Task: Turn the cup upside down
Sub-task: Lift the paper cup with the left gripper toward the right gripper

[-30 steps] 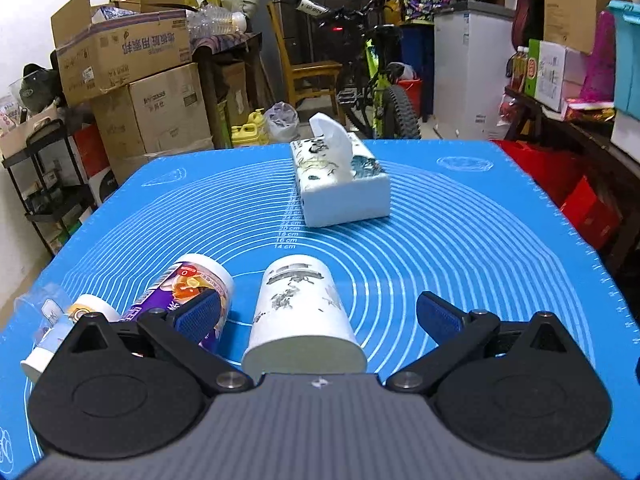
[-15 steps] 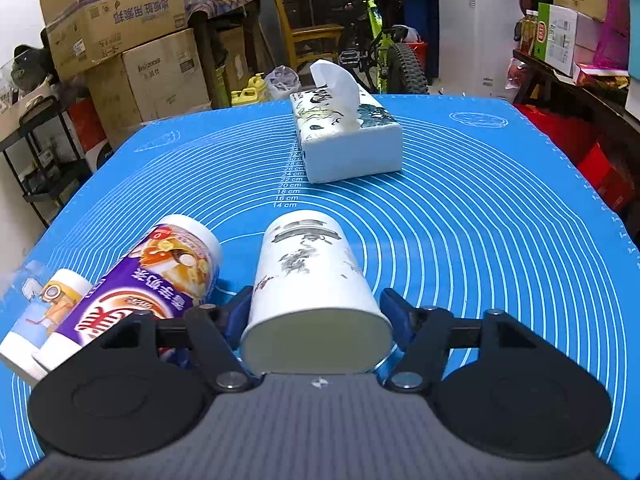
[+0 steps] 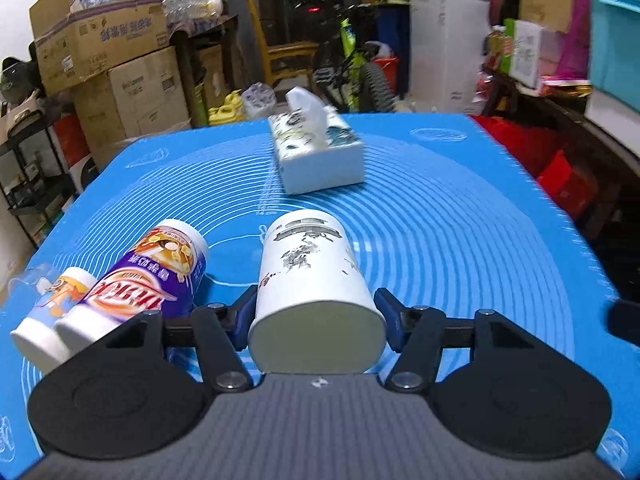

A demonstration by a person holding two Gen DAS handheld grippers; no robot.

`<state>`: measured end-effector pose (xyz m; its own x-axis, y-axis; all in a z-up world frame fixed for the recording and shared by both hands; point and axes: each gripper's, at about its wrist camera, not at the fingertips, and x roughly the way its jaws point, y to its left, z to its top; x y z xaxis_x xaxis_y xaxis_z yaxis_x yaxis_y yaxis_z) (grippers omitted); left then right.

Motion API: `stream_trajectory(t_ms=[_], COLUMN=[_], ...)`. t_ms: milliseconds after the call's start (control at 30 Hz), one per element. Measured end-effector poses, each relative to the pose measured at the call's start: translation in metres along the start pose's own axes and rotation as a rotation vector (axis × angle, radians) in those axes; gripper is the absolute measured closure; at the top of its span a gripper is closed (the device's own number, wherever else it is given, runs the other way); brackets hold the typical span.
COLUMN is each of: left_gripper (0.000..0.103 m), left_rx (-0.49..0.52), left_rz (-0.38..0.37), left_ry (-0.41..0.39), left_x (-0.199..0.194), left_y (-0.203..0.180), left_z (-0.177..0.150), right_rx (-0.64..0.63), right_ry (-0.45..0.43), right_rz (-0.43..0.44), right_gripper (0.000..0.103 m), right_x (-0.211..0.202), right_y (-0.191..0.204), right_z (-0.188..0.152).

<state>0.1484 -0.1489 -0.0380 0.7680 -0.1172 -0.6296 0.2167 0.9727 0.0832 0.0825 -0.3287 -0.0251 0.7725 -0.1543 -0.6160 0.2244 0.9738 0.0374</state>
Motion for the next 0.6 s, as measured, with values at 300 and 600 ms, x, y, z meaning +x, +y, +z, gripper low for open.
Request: stream_trajectory(t_ms=[300,600], left_gripper=[0.041,0.041], left_rx=[-0.015,-0.025], left_rz=[-0.072,-0.099], left_ry=[0.032,0.077], left_x=[-0.046,-0.05], left_y=[0.007,0.004], left_z=[-0.031,-0.062], right_rx=[-0.017,-0.038], right_ry=[0.0,0.044], right_rz=[0.021,0.035], right_gripper=[0.002,0.002], right_x=[-0.022,-0.034], right_y=[0.007,0.017], right_z=[-0.013,-0.035])
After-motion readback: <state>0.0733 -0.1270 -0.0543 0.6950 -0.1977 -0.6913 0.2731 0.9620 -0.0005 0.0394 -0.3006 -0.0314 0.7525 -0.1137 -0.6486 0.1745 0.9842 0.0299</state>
